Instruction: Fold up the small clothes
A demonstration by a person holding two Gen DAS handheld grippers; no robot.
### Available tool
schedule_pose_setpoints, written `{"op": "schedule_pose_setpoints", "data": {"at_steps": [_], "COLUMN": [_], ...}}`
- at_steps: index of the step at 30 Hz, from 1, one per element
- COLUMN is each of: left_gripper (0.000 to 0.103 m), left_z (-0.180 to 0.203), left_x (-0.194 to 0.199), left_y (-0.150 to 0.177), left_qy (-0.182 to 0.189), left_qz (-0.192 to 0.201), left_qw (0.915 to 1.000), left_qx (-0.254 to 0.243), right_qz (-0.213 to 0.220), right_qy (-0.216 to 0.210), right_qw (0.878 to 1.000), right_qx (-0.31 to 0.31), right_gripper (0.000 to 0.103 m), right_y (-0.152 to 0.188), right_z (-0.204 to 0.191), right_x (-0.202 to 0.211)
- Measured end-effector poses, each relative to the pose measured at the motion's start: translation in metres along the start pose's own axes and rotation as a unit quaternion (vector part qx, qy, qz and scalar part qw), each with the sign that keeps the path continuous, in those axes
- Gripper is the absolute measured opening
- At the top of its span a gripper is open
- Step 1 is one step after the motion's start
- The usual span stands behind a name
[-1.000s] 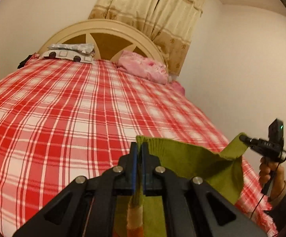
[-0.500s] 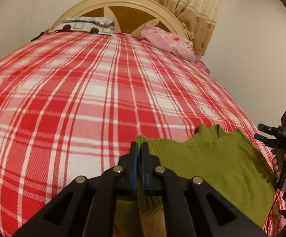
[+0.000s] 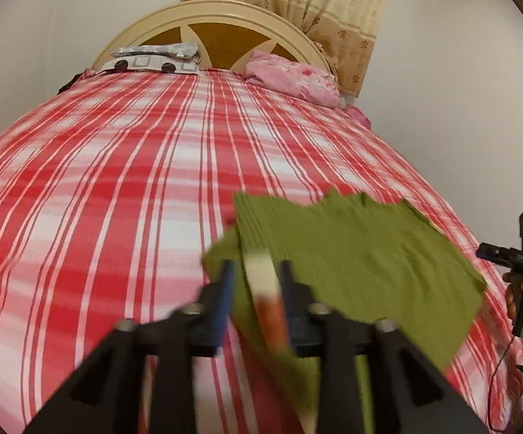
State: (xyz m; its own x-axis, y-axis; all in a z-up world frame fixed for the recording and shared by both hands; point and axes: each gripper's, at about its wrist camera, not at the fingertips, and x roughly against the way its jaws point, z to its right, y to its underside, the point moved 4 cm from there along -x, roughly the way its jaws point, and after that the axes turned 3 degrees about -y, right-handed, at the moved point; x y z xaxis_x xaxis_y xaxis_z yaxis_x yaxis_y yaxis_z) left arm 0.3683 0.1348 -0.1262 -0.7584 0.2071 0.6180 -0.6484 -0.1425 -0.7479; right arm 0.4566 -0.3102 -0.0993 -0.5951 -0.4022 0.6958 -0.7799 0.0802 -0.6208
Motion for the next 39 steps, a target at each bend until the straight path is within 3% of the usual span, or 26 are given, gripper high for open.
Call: {"op": "schedule_pose_setpoints", "data": {"at_steps": [1,6,10,12,16,17,18,19,20,21,22,23,32,34,39], "left_gripper": [0.049,0.052,0.053,0.053,0.053,0.052,0.051,0.049,0.045,0.035,0.028,0.027,0.027,0.011,0.011], "left_z": [0.003,0.023,0.035,0.038,0.042,0.041,0.042,0.043,0.045,0.048,0.05,0.052,0.048,0.049,0.044], "left_x": [0.01,0.035,0.033,0.028,0.021,0.021,0.02,0.02,0.021,0.022,0.023,0.024,0.021,0.023,0.024], "left_y": [0.009,0.044,0.064,0.07,0.078,0.079,0.08,0.081,0.083,0.084,0.086,0.088,0.09,0.092,0.098], "left_qy": [0.005,0.031,0.04,0.04,0.042,0.042,0.045,0.048,0.053,0.059,0.061,0.058,0.056,0.042,0.035], "left_qz": [0.003,-0.004,-0.026,-0.036,-0.044,-0.044,-0.043,-0.044,-0.043,-0.045,-0.045,-0.043,-0.045,-0.044,-0.055], "left_qw": [1.0,0.9992,0.9984,0.9981,0.9976,0.9975,0.9974,0.9973,0.9972,0.9969,0.9969,0.9973,0.9972,0.9982,0.9977], "left_qx": [0.004,0.023,0.029,0.03,0.035,0.036,0.035,0.034,0.031,0.025,0.018,0.009,0.017,0.008,0.016], "right_qz": [-0.002,-0.013,-0.03,-0.039,-0.052,-0.05,-0.048,-0.04,-0.034,-0.03,-0.026,-0.025,-0.031,-0.028,-0.034], "right_qy": [-0.002,-0.007,-0.004,-0.007,-0.006,-0.006,-0.007,-0.019,-0.025,-0.025,-0.02,-0.02,-0.025,-0.019,-0.012], "right_qw": [1.0,1.0,0.999,0.999,0.999,0.999,0.999,0.999,0.999,0.999,0.999,0.999,0.999,0.999,0.999], "right_qx": [-0.008,-0.017,-0.021,-0.024,-0.015,-0.015,-0.017,-0.02,-0.019,-0.014,-0.003,0.0,-0.01,-0.003,-0.011], "right_gripper": [0.09,0.088,0.079,0.067,0.057,0.046,0.026,0.017,0.012,0.009,0.009,0.009,0.008,0.008,0.009], "right_y": [0.004,0.027,0.039,0.046,0.061,0.062,0.063,0.064,0.066,0.068,0.071,0.074,0.089,0.086,0.086], "right_z": [0.004,0.009,0.007,0.009,0.005,0.005,0.006,0.006,0.005,0.004,0.001,0.0,0.011,0.008,0.01], "right_x": [0.004,0.017,0.011,0.009,0.005,0.006,0.007,0.013,0.017,0.021,0.027,0.03,0.03,0.029,0.024]}}
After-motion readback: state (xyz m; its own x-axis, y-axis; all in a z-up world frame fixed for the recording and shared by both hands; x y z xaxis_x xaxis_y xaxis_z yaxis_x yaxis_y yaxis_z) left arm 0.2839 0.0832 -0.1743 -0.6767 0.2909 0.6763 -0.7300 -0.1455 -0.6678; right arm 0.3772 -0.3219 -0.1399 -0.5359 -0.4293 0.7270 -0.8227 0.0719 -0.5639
